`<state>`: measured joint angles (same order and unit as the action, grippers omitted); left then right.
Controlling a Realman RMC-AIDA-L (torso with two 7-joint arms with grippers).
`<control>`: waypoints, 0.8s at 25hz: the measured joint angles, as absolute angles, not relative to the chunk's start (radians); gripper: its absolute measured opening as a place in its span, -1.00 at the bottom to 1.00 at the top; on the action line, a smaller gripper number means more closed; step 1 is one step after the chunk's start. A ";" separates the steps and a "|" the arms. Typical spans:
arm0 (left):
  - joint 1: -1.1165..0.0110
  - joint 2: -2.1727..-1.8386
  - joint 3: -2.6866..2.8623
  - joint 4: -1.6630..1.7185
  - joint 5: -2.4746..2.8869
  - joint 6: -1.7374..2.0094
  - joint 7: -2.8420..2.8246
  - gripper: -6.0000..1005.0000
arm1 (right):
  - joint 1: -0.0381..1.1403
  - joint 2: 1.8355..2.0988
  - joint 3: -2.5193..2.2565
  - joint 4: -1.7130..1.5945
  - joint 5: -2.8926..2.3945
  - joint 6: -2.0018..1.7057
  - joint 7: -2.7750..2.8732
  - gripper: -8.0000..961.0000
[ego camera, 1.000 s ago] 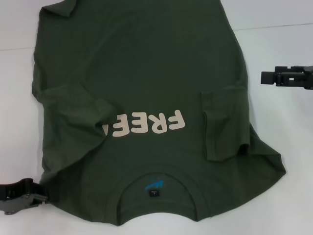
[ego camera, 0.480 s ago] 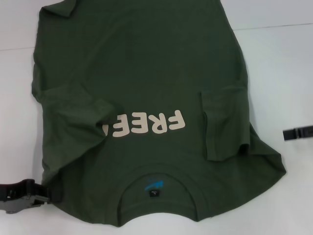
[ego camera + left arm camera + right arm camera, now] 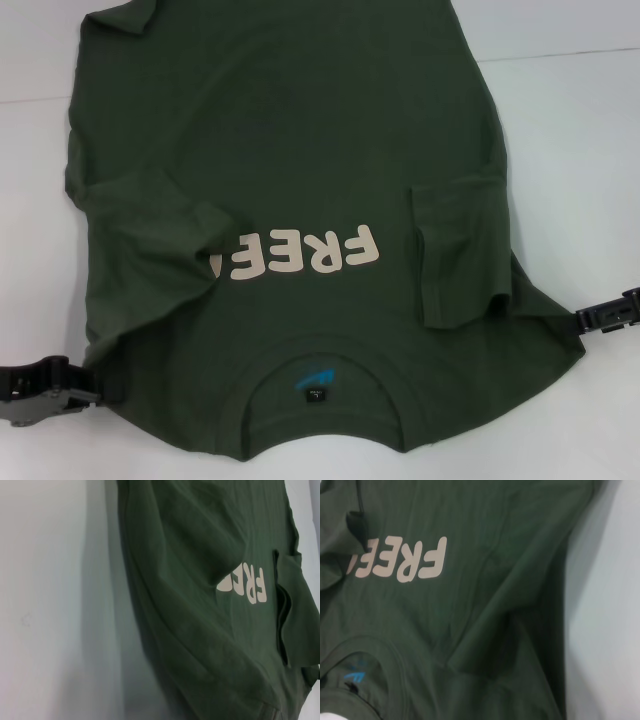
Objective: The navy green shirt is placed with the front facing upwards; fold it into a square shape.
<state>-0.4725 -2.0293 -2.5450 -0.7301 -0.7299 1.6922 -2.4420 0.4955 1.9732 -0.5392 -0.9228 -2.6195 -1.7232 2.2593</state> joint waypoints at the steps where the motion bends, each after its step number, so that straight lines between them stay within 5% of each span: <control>1: -0.472 -2.029 -2.546 -0.730 -0.730 1.692 -2.442 -0.95 | 0.499 1.974 -0.539 -0.922 -2.622 -1.723 2.260 0.97; 20: -0.472 -2.029 -2.556 -0.730 -0.730 1.689 -2.438 -0.95 | 0.524 1.981 -0.546 -0.861 -2.626 -1.693 2.295 0.97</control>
<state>-0.4717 -2.0285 -2.5559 -0.7302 -0.7302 1.6893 -2.4383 0.5238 1.9808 -0.5461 -0.8606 -2.6261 -1.6935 2.2953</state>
